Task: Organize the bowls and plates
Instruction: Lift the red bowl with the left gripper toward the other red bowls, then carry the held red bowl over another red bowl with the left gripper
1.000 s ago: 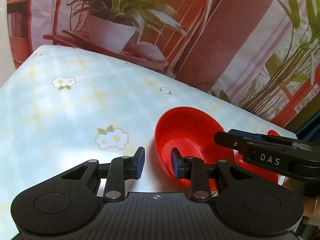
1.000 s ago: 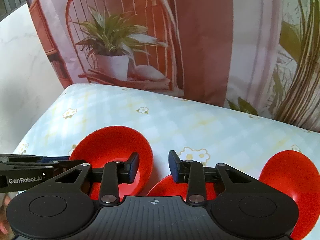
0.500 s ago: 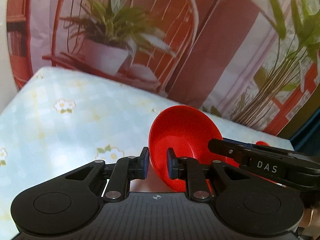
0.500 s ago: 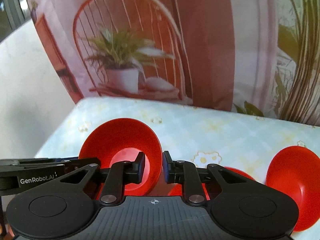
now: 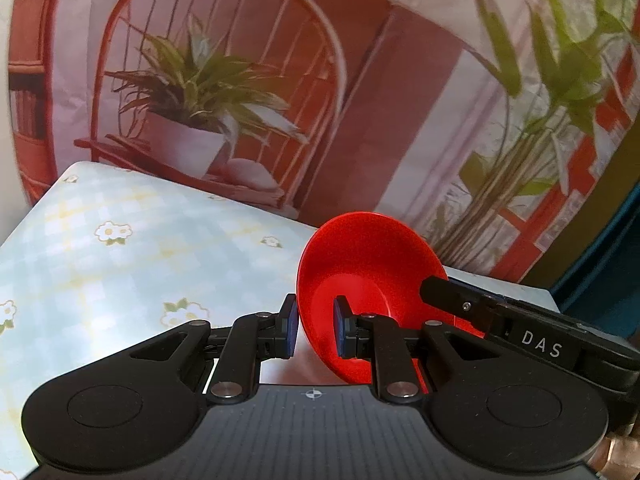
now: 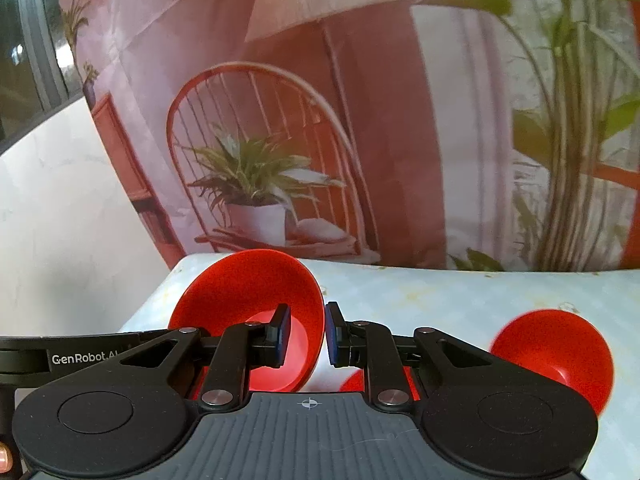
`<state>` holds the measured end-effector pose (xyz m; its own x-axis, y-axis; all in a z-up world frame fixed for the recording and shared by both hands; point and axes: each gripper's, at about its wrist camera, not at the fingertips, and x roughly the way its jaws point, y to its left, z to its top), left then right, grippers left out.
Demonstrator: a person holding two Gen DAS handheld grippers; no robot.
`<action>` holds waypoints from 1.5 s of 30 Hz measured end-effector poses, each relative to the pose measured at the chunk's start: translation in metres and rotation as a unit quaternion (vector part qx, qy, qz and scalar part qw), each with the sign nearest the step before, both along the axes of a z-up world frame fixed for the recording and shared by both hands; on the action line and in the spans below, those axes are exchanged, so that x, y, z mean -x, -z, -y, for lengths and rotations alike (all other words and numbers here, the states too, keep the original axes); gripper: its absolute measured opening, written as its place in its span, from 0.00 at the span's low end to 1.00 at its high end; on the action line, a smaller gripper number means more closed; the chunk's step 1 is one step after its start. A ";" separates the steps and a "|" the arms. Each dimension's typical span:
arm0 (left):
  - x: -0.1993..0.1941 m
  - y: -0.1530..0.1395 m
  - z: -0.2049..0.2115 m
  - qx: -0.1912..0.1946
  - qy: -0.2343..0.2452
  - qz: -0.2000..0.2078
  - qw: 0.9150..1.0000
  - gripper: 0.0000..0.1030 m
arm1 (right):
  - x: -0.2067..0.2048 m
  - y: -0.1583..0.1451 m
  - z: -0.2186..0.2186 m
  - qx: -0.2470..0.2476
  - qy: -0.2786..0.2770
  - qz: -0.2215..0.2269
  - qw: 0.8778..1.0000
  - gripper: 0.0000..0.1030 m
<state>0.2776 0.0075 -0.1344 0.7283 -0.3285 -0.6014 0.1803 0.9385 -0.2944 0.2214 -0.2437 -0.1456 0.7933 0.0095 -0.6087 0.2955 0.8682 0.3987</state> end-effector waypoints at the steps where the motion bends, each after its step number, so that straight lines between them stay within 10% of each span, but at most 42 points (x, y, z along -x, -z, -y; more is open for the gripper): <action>1: 0.002 -0.001 0.002 0.001 0.003 0.002 1.000 0.19 | 0.006 -0.001 0.002 -0.002 0.005 0.003 1.000 0.18; 21: 0.012 -0.035 0.071 -0.059 0.072 0.045 0.995 0.19 | 0.069 -0.039 0.046 0.010 0.076 0.058 0.995 0.18; 45: -0.021 0.042 0.089 -0.110 0.092 -0.036 0.989 0.19 | 0.074 0.041 0.050 -0.030 0.089 -0.016 0.995 0.18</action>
<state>0.2986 -0.0818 -0.1768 0.6204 -0.3072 -0.7216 0.3408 0.9343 -0.1048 0.1473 -0.2940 -0.1865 0.7657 -0.0928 -0.6364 0.4565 0.7755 0.4362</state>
